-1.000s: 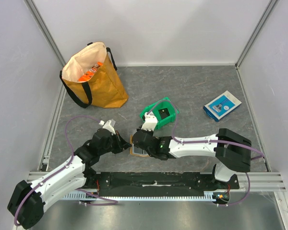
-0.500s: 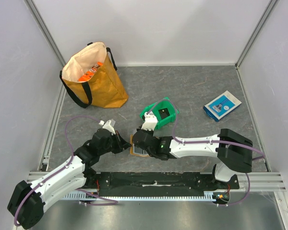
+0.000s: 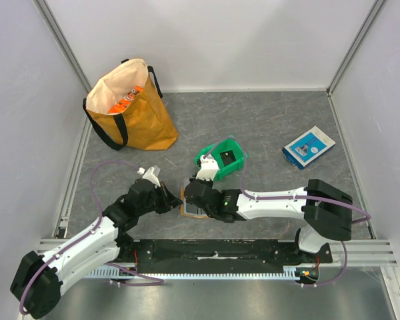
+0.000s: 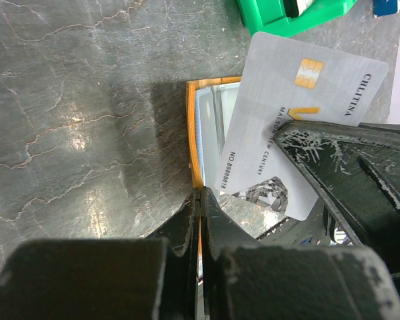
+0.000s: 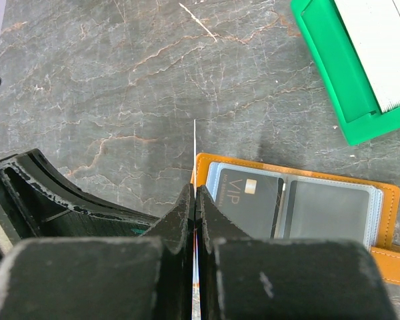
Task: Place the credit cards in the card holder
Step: Turn over the card slot in the card holder.
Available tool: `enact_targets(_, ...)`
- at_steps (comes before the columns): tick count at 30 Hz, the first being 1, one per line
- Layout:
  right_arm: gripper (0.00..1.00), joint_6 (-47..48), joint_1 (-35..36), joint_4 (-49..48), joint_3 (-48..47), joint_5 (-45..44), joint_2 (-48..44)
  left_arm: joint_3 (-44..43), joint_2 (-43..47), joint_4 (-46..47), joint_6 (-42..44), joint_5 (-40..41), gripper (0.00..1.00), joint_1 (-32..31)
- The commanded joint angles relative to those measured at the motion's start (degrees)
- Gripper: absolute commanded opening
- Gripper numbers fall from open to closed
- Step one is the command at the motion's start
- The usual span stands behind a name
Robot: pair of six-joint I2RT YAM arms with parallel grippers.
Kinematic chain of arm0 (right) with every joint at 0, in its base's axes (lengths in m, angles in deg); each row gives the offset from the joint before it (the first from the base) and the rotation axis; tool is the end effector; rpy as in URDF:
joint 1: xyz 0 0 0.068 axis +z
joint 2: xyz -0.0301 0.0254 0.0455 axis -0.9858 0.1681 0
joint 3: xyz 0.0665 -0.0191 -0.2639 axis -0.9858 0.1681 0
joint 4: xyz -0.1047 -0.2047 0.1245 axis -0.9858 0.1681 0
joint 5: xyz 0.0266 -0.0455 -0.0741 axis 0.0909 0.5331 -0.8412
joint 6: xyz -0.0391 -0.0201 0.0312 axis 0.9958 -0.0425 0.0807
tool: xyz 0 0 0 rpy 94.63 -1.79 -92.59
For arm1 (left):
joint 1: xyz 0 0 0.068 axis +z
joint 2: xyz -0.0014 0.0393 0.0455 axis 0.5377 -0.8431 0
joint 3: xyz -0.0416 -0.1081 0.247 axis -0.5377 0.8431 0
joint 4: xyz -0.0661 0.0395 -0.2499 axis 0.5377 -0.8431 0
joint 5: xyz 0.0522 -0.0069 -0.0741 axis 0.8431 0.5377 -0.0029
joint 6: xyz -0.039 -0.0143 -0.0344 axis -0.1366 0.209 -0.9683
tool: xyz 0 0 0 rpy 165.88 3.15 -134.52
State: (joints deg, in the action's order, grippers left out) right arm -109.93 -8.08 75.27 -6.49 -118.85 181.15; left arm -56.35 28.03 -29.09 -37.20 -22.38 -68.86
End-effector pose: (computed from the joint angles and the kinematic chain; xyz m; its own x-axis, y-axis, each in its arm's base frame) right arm 0.1255 0.3214 0.2118 -0.6013 0.2332 -0.7642 -0.2068 0.8784 0.4308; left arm 0.1233 -0.0967 0.1665 -0.8161 -0.3494 -0.4603 0.0748 0.7259 -0.6837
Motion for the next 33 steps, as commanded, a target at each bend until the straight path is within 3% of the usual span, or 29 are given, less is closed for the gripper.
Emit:
enact_targets(1,0.00,0.38,0.26,-1.31,-1.95,-0.72,1.93,-0.88,0.43,0.61,0.73,0.19,0.02,0.21)
enact_targets(11,0.00,1.26,0.26,0.71,-3.70,-0.71,3.95,-0.70,0.78,0.52,0.64,0.28,0.02,0.30)
enact_targets(27,0.00,0.38,2.63,17.05,-15.92,-3.35,11.86,-1.23,3.06,1.14,-0.50,-1.13,0.02,0.21)
enact_targets(33,0.00,0.03,4.66,24.78,-20.05,-9.23,12.83,-0.52,3.86,1.05,-0.85,-0.78,0.02,0.30)
